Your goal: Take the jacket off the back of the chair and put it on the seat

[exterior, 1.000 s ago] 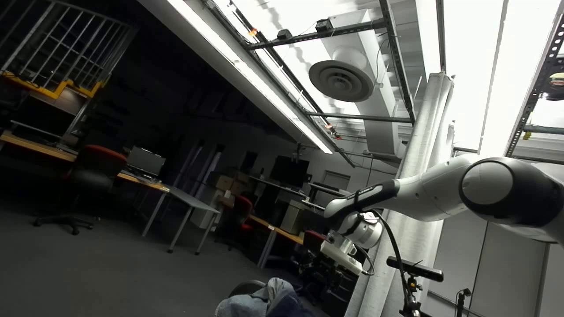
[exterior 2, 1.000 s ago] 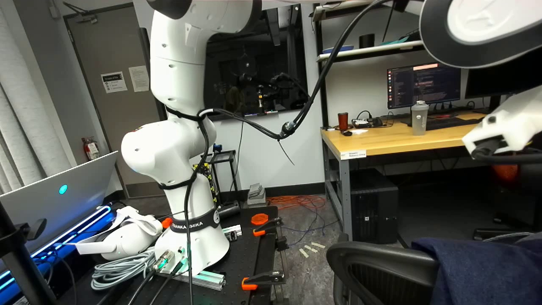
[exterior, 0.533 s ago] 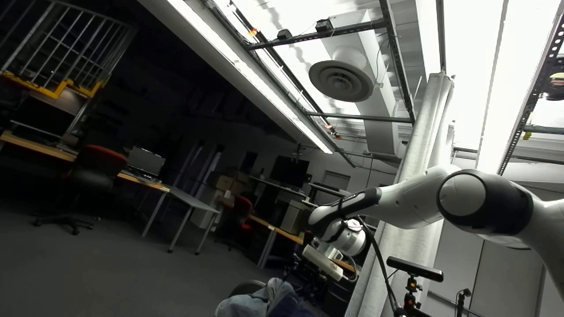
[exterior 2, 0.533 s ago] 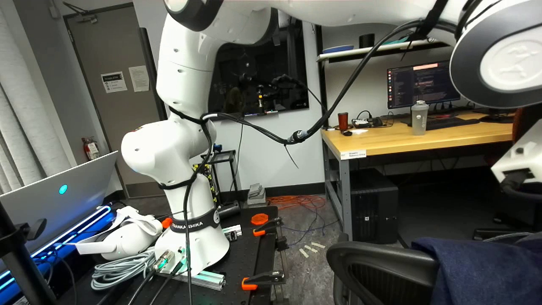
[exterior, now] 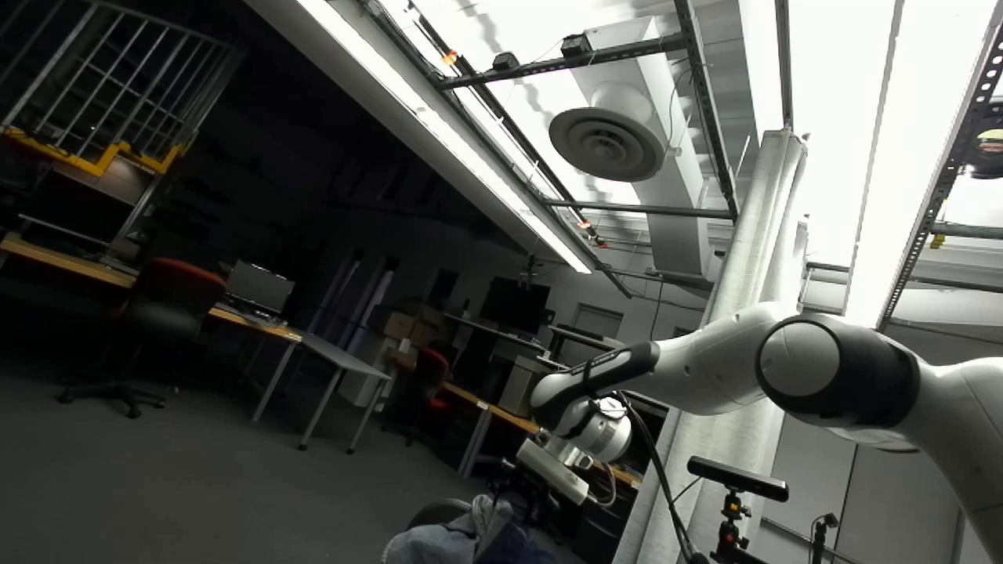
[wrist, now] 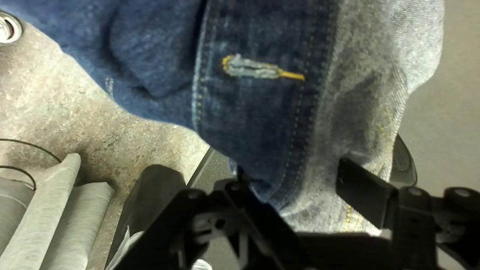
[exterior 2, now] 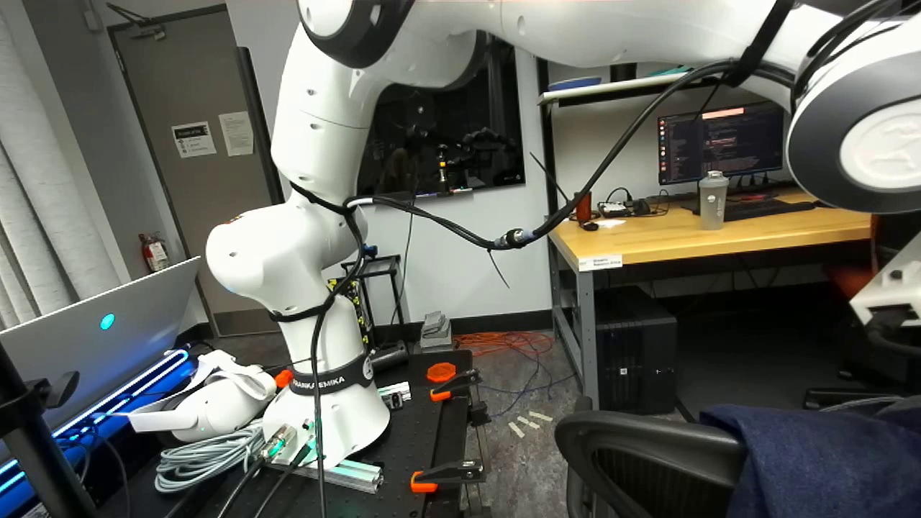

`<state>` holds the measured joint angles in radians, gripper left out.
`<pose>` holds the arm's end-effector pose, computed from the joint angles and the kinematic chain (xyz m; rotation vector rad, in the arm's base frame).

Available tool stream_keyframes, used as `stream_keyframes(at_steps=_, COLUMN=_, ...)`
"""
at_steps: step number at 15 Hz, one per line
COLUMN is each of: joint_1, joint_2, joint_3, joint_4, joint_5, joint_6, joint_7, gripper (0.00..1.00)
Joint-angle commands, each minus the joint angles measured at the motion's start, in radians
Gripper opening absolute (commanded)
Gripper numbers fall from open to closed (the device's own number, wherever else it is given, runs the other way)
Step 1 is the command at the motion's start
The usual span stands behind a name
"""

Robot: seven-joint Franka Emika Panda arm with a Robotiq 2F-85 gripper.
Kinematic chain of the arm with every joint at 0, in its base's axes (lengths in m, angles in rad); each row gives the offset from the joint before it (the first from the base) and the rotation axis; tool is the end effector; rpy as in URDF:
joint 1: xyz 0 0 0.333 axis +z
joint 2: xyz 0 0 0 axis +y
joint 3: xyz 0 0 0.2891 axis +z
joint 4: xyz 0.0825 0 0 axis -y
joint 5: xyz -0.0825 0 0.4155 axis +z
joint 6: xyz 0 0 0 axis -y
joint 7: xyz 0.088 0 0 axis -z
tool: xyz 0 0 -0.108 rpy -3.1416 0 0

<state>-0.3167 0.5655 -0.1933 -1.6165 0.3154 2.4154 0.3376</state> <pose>0.6400 -0.3372 0.2837 -2.6216 1.4592 -0.3904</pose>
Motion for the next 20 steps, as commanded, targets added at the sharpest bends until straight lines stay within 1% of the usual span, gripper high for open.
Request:
stream_keyframes(at_steps=1, joint_1=-0.001, joint_2=0.025, joint_3=-0.003, joint_4=0.039, joint_5=0.017, joint_6=0.009, joint_7=0.033, gripper=0.30)
stream_keyframes(at_steps=2, joint_1=0.000, joint_2=0.020, joint_3=-0.004, joint_4=0.035, joint_5=0.016, joint_6=0.014, joint_7=0.038, gripper=0.21)
stream_keyframes(at_steps=5, joint_1=0.005, joint_2=-0.020, joint_3=-0.011, joint_4=-0.007, joint_5=0.008, joint_6=0.055, joint_7=0.027, gripper=0.02)
stream_keyframes(at_steps=6, joint_1=0.008, joint_2=-0.035, joint_3=-0.012, joint_4=-0.021, joint_5=0.004, joint_6=0.066, joint_7=0.021, gripper=0.01)
stream_keyframes(at_steps=7, joint_1=0.014, joint_2=-0.060, joint_3=-0.014, joint_4=-0.050, joint_5=-0.005, joint_6=0.085, joint_7=0.010, gripper=0.05)
stream_keyframes(at_steps=8, joint_1=0.019, joint_2=-0.087, joint_3=-0.014, joint_4=-0.077, joint_5=-0.011, joint_6=0.103, joint_7=-0.004, gripper=0.02)
stream_keyframes(at_steps=10, joint_1=0.033, joint_2=-0.158, joint_3=-0.012, joint_4=-0.149, joint_5=-0.025, joint_6=0.157, joint_7=-0.034, gripper=0.04)
stream_keyframes(at_steps=16, joint_1=0.080, joint_2=-0.427, joint_3=0.000, joint_4=-0.369, joint_5=-0.063, joint_6=0.280, joint_7=-0.139, gripper=0.04)
stream_keyframes(at_steps=20, joint_1=0.128, joint_2=-0.613, joint_3=0.030, joint_4=-0.508, joint_5=-0.094, joint_6=0.345, joint_7=-0.197, gripper=0.04)
